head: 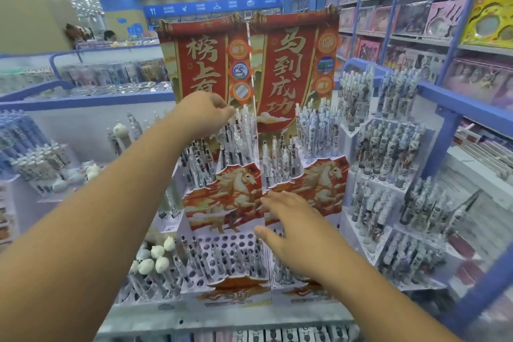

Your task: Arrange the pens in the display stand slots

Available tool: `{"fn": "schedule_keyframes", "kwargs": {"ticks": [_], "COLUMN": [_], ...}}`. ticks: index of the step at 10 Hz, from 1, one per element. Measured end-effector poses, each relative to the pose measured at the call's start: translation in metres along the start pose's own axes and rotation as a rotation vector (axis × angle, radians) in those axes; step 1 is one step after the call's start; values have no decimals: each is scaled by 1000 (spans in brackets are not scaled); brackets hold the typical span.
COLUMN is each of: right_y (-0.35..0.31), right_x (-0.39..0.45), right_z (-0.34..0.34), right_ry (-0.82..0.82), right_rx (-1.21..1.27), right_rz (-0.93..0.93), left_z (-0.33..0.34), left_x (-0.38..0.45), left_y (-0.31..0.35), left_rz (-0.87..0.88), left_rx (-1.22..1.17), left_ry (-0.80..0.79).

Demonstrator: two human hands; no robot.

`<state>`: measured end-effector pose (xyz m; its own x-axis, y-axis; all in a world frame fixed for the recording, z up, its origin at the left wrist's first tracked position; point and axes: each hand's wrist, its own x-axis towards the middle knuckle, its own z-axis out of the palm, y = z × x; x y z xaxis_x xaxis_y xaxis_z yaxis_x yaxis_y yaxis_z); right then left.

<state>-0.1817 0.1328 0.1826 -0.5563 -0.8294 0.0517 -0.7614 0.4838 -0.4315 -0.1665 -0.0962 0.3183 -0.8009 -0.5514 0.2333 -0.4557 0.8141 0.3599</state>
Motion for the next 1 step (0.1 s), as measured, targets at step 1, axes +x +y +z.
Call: {"fn": "schedule_keyframes", "kwargs": {"ticks": [1], "right_y": [9], "right_x": [0], "right_z": [-1], "right_ry": [-5], "right_rx": [3], "right_rz": [7], "left_z": [19], "left_x": [-30], "left_y": [-1], "left_rz": [56], "left_rx": [-67], "left_ry": [138]}}
